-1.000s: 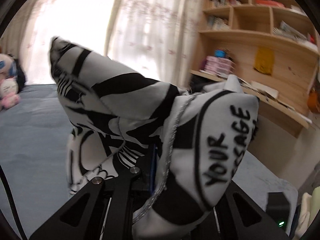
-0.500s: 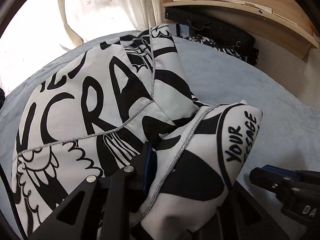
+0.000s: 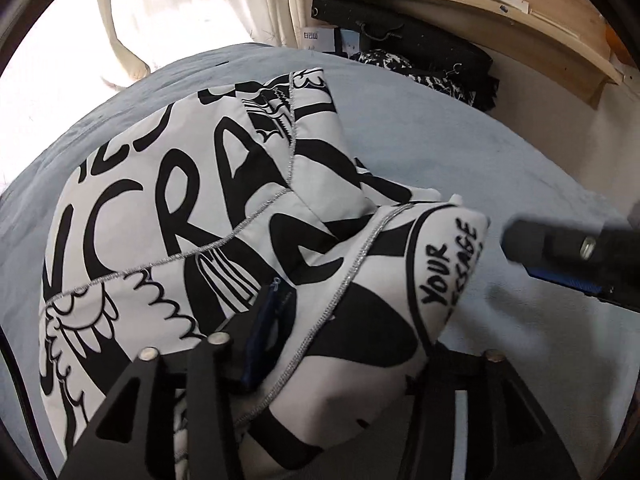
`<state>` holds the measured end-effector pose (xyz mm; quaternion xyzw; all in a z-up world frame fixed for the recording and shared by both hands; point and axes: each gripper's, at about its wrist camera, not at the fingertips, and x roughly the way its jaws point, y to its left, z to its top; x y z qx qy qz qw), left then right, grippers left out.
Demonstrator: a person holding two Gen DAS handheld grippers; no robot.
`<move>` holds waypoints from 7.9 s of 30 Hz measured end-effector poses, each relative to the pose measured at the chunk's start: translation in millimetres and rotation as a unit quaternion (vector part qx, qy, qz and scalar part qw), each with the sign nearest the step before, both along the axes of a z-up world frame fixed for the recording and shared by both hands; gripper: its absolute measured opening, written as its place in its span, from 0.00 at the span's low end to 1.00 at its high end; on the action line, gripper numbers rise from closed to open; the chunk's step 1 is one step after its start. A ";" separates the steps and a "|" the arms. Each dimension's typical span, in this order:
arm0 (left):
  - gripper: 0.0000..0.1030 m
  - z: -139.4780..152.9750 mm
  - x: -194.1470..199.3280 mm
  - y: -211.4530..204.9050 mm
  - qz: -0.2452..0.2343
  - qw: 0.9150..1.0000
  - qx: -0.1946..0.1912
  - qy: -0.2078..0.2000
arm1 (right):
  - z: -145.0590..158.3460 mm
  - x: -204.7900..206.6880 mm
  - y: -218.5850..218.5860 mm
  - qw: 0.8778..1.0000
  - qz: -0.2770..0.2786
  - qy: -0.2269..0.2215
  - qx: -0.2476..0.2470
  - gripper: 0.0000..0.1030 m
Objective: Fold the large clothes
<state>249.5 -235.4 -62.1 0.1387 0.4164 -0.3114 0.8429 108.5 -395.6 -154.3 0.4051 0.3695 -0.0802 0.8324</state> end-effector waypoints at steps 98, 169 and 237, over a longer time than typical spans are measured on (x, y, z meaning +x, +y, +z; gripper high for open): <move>0.78 51.9 72.3 157.1 0.206 0.974 -0.061 0.064 | 27.8 124.5 80.5 0.942 0.251 0.069 -0.210 0.48; 0.99 59.8 99.3 204.5 0.180 0.951 -0.148 0.204 | 55.5 126.2 -31.7 0.958 0.266 0.092 -0.049 1.00; 0.51 23.0 113.7 137.2 0.142 0.963 -0.116 0.199 | 25.1 162.4 91.1 0.935 0.337 0.087 -0.077 0.30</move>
